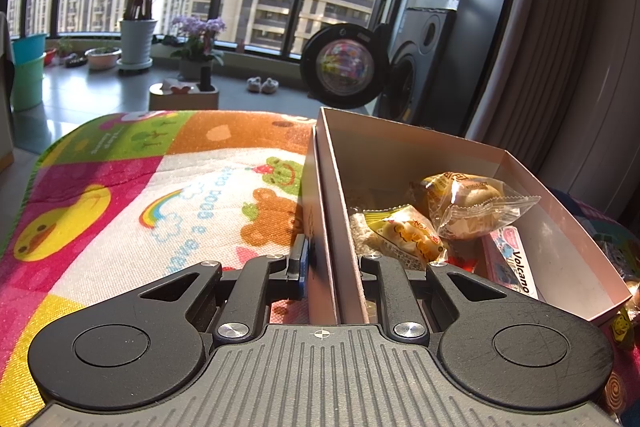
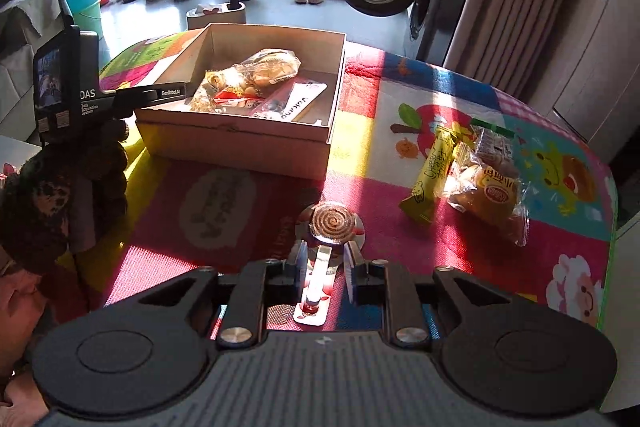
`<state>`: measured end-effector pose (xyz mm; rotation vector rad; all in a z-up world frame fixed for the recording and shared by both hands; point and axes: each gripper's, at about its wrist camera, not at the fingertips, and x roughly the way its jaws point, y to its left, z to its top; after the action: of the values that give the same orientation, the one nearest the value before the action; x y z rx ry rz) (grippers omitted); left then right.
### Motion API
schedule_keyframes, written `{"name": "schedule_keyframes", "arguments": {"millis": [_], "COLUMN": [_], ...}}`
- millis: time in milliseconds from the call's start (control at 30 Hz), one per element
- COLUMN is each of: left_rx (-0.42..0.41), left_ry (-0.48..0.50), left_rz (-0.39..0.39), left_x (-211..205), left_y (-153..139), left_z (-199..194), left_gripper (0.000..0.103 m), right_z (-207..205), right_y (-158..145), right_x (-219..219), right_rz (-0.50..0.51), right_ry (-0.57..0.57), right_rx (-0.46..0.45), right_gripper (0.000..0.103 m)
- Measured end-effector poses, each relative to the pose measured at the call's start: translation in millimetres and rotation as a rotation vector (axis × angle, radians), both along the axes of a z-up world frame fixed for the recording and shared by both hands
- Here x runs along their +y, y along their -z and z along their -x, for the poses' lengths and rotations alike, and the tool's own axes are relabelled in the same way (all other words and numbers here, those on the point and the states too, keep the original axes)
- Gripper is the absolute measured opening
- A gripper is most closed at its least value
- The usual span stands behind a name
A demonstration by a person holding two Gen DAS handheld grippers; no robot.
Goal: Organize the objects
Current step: 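Grasp the swirl lollipop by its stick with the right gripper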
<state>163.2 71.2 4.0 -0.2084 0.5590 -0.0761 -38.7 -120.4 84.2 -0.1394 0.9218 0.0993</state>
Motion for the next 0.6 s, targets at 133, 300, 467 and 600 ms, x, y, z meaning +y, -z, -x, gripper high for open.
{"name": "schedule_keyframes", "arguments": {"millis": [133, 300, 467, 600], "left_rx": [0.000, 0.000, 0.000, 0.000], "left_ry": [0.000, 0.000, 0.000, 0.000], "left_rz": [0.000, 0.000, 0.000, 0.001], "left_x": [-0.3, -0.4, -0.5, -0.3], "left_y": [0.0, 0.0, 0.0, 0.0], "left_z": [-0.1, -0.1, 0.0, -0.1], "left_gripper": [0.017, 0.017, 0.017, 0.017], "right_z": [-2.3, -33.1, -48.3, -26.5], "right_y": [21.2, 54.5, 68.1, 52.0], "right_x": [-3.4, 4.1, 1.4, 19.6], "right_rz": [-0.041, -0.025, -0.059, -0.051], "right_ry": [0.026, 0.038, 0.051, -0.044], "right_rx": [0.007, 0.016, 0.040, 0.039], "right_gripper": [0.066, 0.066, 0.047, 0.010]}}
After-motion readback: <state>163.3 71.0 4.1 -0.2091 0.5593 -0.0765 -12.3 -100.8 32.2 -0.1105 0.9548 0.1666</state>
